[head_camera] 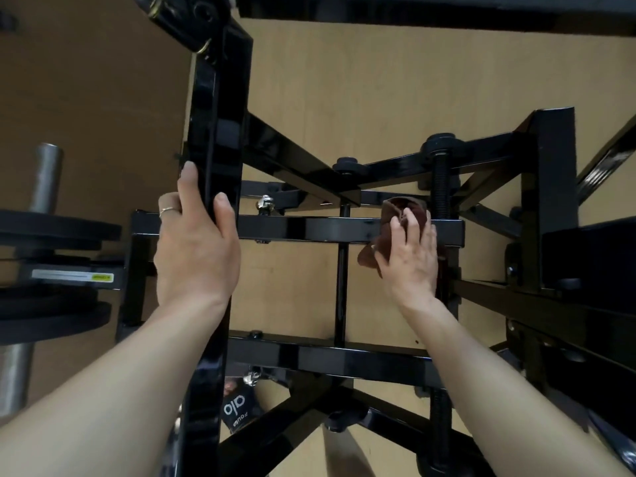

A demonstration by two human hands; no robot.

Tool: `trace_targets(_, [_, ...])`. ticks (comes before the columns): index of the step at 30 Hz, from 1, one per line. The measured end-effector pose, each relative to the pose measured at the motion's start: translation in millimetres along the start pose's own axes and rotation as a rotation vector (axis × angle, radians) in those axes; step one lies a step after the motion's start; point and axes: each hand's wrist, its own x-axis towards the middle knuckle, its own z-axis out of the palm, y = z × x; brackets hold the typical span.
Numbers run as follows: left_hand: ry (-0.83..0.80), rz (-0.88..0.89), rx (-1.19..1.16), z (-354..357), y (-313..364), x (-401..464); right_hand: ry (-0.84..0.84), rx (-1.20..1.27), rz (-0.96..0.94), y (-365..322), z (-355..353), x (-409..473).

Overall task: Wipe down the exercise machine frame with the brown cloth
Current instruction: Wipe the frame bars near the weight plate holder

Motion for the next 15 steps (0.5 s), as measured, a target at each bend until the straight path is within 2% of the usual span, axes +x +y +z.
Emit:
trace_targets(3, [0.006,0.009,-0.004,0,-1,0,0.001,0.040,0.014,-30,14,-2])
trace_targets(8, [0.018,0.042,-0.011,0,-2,0,-0.071,-0.068,-0.238,-90,33,-1])
trace_targets(11, [0.018,0.050,-0.029,-1,-3,1,-0.116,0.129,-0.303,-109,29,-5])
trace_targets(15, [0.006,0.058,-0.050,-2,-5,0,-0.118,0.557,-0.144,-99,20,-36])
